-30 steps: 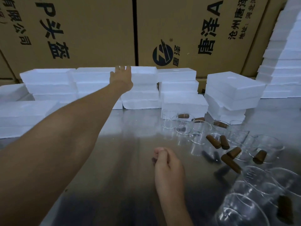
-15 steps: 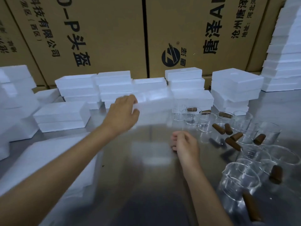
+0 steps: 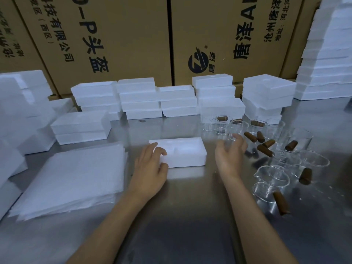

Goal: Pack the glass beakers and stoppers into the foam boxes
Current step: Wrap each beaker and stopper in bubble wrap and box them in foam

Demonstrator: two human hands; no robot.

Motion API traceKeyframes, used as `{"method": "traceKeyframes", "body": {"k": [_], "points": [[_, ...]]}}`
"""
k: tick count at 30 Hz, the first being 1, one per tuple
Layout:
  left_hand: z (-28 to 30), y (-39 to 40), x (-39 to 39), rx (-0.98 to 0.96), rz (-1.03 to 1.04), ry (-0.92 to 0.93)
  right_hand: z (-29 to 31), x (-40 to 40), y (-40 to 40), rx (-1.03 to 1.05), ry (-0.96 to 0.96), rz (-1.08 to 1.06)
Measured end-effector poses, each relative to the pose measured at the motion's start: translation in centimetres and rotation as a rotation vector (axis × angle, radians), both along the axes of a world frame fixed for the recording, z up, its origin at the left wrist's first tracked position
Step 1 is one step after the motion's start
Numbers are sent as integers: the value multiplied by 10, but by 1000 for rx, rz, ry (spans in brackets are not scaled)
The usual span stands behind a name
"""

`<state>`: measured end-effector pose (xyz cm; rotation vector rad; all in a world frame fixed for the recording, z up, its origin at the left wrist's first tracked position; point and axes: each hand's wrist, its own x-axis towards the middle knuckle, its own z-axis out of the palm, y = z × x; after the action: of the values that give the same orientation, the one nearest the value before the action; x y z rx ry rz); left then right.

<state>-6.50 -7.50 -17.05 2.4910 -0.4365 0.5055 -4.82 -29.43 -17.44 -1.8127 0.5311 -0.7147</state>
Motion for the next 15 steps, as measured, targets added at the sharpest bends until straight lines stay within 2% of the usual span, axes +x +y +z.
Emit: {"method": "traceKeyframes", "body": {"k": [6,12,15], "points": [[-9,4,4,6,-22,-22,-1,10,-12,79,55,-175],[-11,4,3,21,-20,-51,16,22,-35,467,43,-181],[-8,2,0,40,-31,-70,19,28,-40,539,26,-168]]}}
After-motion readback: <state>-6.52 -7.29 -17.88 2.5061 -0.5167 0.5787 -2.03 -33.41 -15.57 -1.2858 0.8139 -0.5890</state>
